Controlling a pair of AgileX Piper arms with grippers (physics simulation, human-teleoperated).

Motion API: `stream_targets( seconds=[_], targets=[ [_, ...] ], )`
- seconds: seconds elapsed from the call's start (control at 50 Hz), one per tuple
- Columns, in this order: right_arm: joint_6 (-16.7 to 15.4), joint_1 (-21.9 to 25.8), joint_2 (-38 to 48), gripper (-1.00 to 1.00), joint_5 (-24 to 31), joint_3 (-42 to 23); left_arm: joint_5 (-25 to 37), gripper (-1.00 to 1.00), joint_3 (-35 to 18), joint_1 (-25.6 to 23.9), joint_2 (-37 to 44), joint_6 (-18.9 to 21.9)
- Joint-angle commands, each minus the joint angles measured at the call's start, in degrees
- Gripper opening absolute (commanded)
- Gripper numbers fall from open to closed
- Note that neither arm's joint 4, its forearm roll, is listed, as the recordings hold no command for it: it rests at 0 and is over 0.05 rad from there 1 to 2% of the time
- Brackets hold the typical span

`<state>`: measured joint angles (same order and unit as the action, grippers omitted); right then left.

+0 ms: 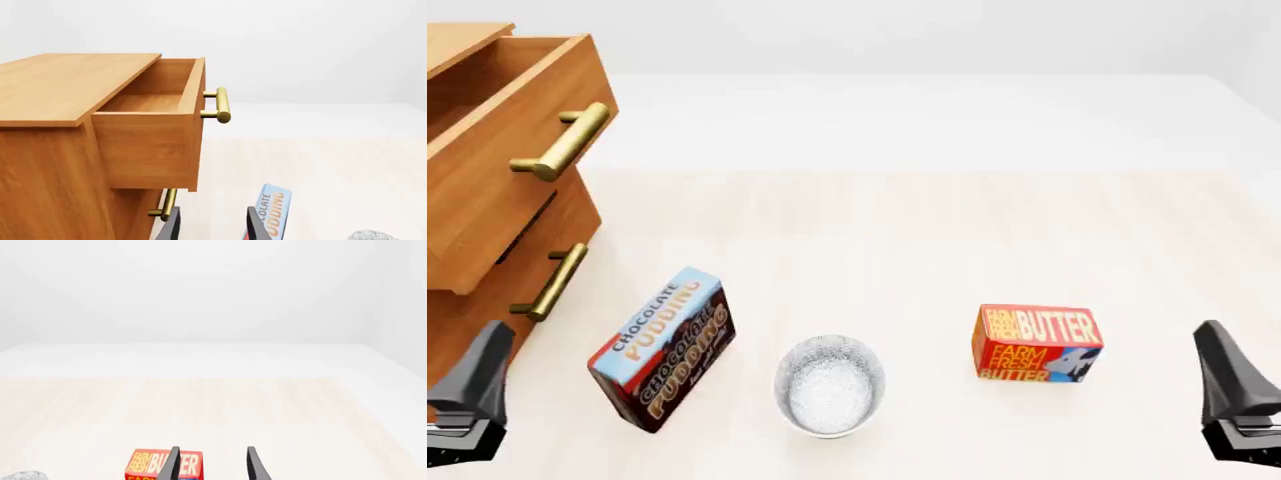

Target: Put the bowl in the top drawer of the cabinet.

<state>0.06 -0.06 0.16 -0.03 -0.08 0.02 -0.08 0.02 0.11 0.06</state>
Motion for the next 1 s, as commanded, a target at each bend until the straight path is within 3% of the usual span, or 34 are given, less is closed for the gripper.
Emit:
stream_targets(
  seconds=[0.02,0.64,1.0],
  targets=[
    [0.13,-0.13,0.33,1.00,-0.06,-0.16,0.10,1.00,-0.16,0.02,0.22,0.17],
    [0.13,-0.13,0.35,1.00,-0.06,-0.16,1.81,1.00,-3.75,-2.20,-0.05,2.60],
    [0.15,-0.13,0.35,1.00,-0.06,-0.16,6.05,1.00,-12.89,-4.23,-0.10,5.50]
  ],
)
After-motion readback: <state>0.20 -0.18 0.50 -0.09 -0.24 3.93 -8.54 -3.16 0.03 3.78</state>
